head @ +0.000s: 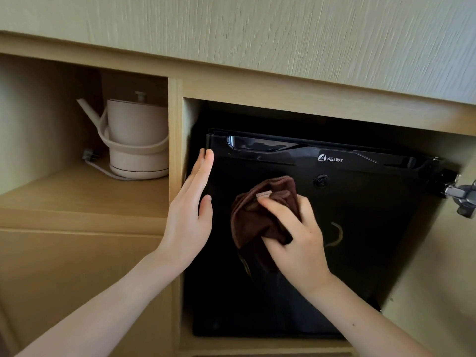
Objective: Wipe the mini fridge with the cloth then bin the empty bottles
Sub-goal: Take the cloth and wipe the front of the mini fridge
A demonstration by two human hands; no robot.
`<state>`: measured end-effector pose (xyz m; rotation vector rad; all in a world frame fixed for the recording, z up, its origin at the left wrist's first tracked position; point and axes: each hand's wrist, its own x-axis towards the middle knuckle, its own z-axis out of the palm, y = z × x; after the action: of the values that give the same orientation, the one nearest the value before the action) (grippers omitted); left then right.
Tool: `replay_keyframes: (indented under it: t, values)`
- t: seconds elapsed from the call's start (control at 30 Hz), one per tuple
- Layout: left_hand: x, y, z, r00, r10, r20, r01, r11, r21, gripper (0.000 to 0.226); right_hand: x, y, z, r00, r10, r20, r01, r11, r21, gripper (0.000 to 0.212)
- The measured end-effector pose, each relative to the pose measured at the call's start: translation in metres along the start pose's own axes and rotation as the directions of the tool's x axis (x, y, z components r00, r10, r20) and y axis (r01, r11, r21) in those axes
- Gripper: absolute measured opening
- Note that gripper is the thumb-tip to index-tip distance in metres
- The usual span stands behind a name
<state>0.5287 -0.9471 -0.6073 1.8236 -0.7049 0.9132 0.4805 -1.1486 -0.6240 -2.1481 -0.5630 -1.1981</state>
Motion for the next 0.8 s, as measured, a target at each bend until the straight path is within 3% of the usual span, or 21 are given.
replay_keyframes:
  t: [0.2, 0.37, 0.5, 0.57, 0.67, 0.73, 0.8]
  values:
    - [0.0, -0.001, 0.0, 1.0, 0.016, -0.002, -0.016, 1.0, -0.001, 0.089, 0.019, -0.014, -0.003, 0.981, 0.108, -0.159, -0.093, 0.991, 0.095, 0.052]
    - [0.001, -0.002, 0.0, 1.0, 0.016, 0.01, -0.016, 1.0, 0.003, 0.087, 0.005, -0.03, 0.002, 0.979, 0.199, -0.041, -0.19, 0.968, 0.162, 0.05]
    - [0.003, -0.001, -0.001, 0.999, 0.0, 0.036, 0.0, 1.0, 0.015, 0.083, -0.011, -0.046, -0.002, 0.93, 0.365, 0.05, -0.364, 0.887, 0.283, 0.044]
    - [0.003, -0.001, -0.002, 0.999, -0.009, 0.042, 0.008, 1.0, 0.016, 0.082, -0.019, -0.057, -0.007, 0.868, 0.475, 0.141, -0.489, 0.775, 0.4, 0.037]
    - [0.003, 0.0, -0.002, 0.999, -0.001, 0.044, 0.0, 1.0, 0.019, 0.08, -0.03, -0.07, -0.011, 0.696, 0.602, 0.391, -0.695, 0.429, 0.577, 0.029]
    - [0.003, 0.0, -0.002, 0.999, -0.008, 0.041, 0.007, 1.0, 0.024, 0.08, -0.036, -0.074, -0.012, 0.534, 0.666, 0.521, -0.798, 0.193, 0.571, 0.019]
    - [0.002, 0.001, -0.001, 0.999, -0.011, 0.039, 0.009, 0.999, 0.042, 0.079, -0.043, -0.074, -0.013, 0.418, 0.677, 0.606, -0.844, 0.041, 0.535, 0.012]
